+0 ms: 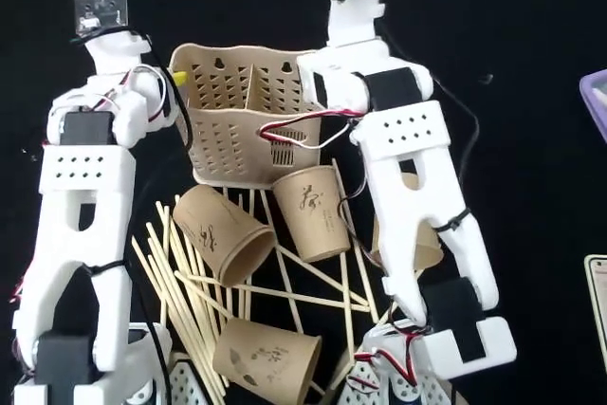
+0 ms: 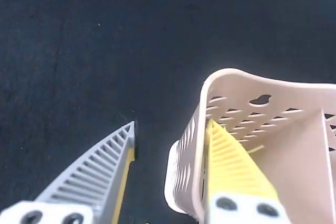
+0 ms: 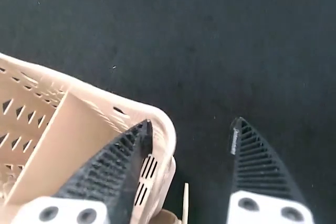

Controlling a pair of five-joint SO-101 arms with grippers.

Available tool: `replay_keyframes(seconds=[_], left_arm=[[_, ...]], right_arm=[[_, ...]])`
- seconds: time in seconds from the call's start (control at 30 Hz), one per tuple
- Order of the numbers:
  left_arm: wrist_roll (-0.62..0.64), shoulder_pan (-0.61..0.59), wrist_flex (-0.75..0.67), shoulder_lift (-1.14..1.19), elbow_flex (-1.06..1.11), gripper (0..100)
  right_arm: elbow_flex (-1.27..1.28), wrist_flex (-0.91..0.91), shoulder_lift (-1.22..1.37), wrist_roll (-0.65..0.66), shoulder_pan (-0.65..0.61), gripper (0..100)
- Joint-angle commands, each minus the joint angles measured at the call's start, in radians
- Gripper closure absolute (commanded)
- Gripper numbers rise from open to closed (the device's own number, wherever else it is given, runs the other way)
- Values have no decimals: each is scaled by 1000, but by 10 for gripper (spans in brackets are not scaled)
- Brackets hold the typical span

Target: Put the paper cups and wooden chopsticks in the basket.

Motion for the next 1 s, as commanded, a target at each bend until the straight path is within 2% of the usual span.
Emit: replay_keyframes(seconds=[0.0, 0.13, 0.27, 0.47, 0.67, 0.8, 0.97], left_arm=[[-6, -1, -11, -35, -35, 785], [-6, 1, 94, -52, -125, 781], [-5, 1, 120, -69, -160, 689], [-5, 5, 124, -103, -214, 705], [-3, -1, 133, -153, -222, 708], [-12, -19, 232, -284, -211, 708], [-14, -87, 299, -399, -110, 708]], right_arm=[[-36, -3, -35, 5, -2, 754], [-91, 54, -50, 0, -2, 753], [-111, 55, -48, 3, -5, 714], [-133, 48, -42, 0, -28, 636], [-209, 61, -51, -5, -32, 616], [-364, 222, -51, -5, -31, 619], [-549, 537, -51, 6, -11, 619]])
